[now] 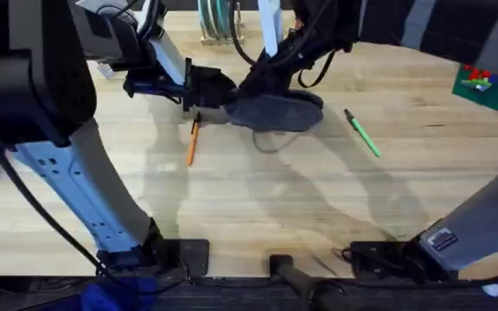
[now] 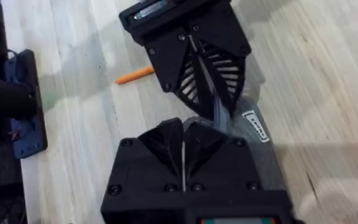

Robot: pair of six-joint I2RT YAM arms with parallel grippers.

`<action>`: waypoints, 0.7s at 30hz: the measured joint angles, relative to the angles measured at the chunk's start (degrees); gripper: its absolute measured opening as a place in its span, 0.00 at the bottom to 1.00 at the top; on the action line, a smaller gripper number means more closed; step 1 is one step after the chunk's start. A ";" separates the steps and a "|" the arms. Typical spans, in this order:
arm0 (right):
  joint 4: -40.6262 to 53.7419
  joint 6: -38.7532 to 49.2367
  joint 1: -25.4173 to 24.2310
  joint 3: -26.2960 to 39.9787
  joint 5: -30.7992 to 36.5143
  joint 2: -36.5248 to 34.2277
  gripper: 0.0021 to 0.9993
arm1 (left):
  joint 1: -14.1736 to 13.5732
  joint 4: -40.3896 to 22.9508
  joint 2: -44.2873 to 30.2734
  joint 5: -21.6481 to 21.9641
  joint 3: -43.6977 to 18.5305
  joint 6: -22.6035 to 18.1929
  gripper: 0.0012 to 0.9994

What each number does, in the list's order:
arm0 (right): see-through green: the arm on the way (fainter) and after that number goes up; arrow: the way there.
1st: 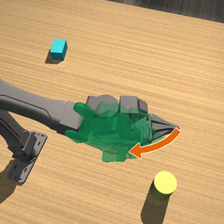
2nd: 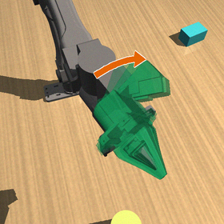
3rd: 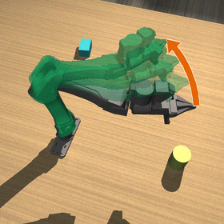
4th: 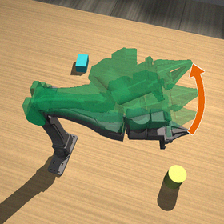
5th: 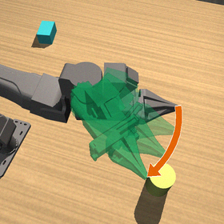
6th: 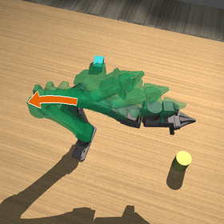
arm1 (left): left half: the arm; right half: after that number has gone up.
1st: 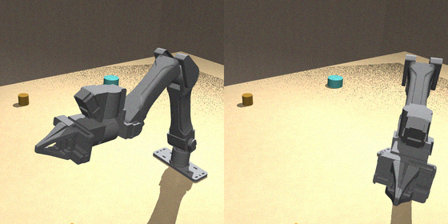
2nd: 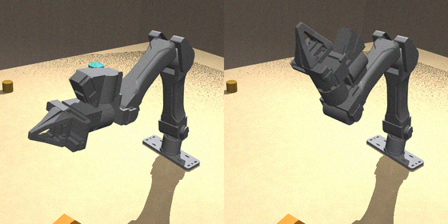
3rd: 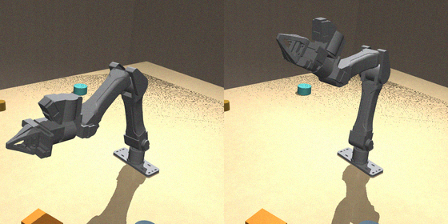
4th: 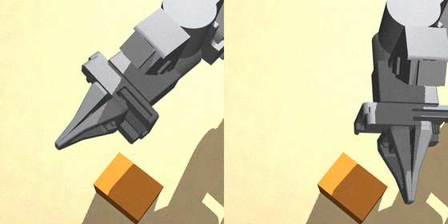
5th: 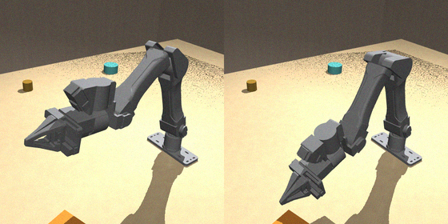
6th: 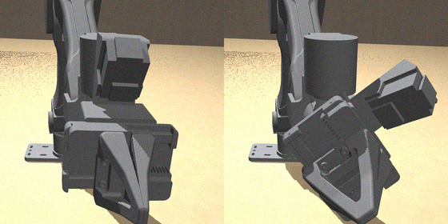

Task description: Unzip the bag, pick up the pens from the table one at a time and place them inside, then zip the bag closed.

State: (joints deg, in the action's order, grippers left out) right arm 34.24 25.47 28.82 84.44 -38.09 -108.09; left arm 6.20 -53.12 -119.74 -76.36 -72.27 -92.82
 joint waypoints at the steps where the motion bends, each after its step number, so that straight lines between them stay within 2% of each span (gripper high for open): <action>1: 0.02 -0.02 0.02 0.00 0.04 0.00 0.03 | -0.02 0.00 0.00 0.05 0.00 0.00 0.04; 7: 0.09 -0.03 0.02 0.07 0.37 0.00 0.03 | -0.07 0.21 0.00 0.05 0.00 0.00 0.04; 13: 0.52 -0.20 0.06 0.07 0.33 0.00 0.13 | -0.15 0.69 0.00 -0.02 0.00 -0.01 0.06; 15: 0.52 -0.23 0.18 0.07 -0.04 0.00 0.17 | -0.36 1.05 0.00 0.05 0.00 -0.07 0.28; 16: 0.52 -0.23 0.28 0.08 -0.22 0.00 0.20 | -0.56 1.11 0.00 0.03 -0.01 -0.01 0.44; 18: 0.59 -0.27 0.47 0.11 -0.56 0.00 0.33 | -0.92 1.09 0.00 0.05 0.00 0.00 0.74; 19: 0.67 -0.48 0.58 0.15 -0.71 0.00 0.43 | -1.13 1.11 0.00 0.05 0.00 0.00 0.90; 20: 0.72 -0.41 0.65 0.17 -0.90 0.00 0.58 | -1.26 1.07 0.00 0.03 0.00 0.14 0.97; 21: 0.79 -0.41 0.66 0.22 -1.10 0.00 0.72 | -1.31 1.10 0.00 0.05 -0.02 0.19 0.99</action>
State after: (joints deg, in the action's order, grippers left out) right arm 35.03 25.06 29.48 84.67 -39.19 -108.09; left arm 4.88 -52.02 -119.74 -76.31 -72.29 -92.62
